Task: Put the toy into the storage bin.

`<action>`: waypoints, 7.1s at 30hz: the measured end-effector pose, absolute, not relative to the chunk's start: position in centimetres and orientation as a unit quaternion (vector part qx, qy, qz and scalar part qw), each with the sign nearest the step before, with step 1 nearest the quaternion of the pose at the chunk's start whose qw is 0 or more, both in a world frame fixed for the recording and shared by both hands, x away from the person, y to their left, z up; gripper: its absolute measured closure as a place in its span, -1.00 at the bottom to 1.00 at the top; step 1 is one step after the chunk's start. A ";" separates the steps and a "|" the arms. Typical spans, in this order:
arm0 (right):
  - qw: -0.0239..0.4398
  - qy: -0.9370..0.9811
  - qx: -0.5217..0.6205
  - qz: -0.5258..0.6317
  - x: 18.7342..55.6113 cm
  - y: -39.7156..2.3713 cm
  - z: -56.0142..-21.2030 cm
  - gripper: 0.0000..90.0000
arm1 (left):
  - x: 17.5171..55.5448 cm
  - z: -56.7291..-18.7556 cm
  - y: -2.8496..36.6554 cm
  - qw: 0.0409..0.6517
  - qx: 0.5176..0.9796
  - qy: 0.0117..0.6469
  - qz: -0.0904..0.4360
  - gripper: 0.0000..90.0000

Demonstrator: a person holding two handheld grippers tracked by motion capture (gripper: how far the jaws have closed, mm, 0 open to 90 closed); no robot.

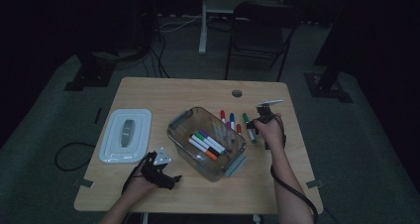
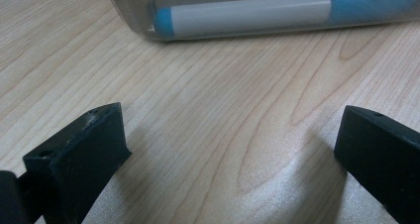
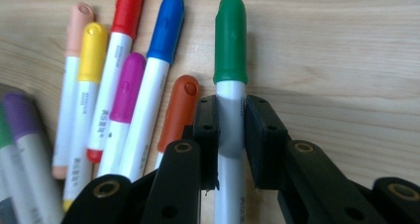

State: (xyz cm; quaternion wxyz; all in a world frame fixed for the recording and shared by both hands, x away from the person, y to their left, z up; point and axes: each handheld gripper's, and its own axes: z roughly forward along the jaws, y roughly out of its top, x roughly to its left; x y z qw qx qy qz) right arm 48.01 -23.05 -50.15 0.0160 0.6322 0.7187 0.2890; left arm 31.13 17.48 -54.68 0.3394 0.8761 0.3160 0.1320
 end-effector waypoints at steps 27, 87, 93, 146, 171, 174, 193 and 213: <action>-0.007 0.798 0.431 0.421 40.2 -13.8 -37.1 0.71 | 31.1 -54.7 17.5 0.340 0.876 0.317 0.131 -0.99; 0.022 0.805 0.446 0.391 41.1 -16.7 -39.0 0.25 | 31.1 -54.7 17.5 0.340 0.875 0.317 0.132 -0.99; 0.030 0.771 0.524 0.360 42.7 -21.5 -42.6 0.26 | 31.1 -54.7 17.5 0.339 0.876 0.316 0.132 -0.99; -0.049 0.796 0.423 0.430 40.0 -13.9 -36.7 0.71 | 31.1 -54.7 17.5 0.340 0.876 0.317 0.131 -0.99; -0.125 0.882 0.368 0.265 41.3 -2.0 -45.0 0.71 | 31.1 -54.7 17.5 0.340 0.876 0.316 0.132 -0.99; -0.112 0.888 0.372 0.246 41.4 -1.5 -46.0 0.71 | 31.1 -54.7 17.5 0.339 0.876 0.316 0.131 -0.99; -0.093 0.886 0.371 0.260 41.7 -3.1 -45.5 0.55 | 31.1 -54.7 17.5 0.339 0.876 0.316 0.132 -0.99; 0.017 0.767 0.531 0.360 46.6 -20.1 -43.1 0.32 | 31.1 -54.7 17.5 0.339 0.876 0.316 0.132 -0.99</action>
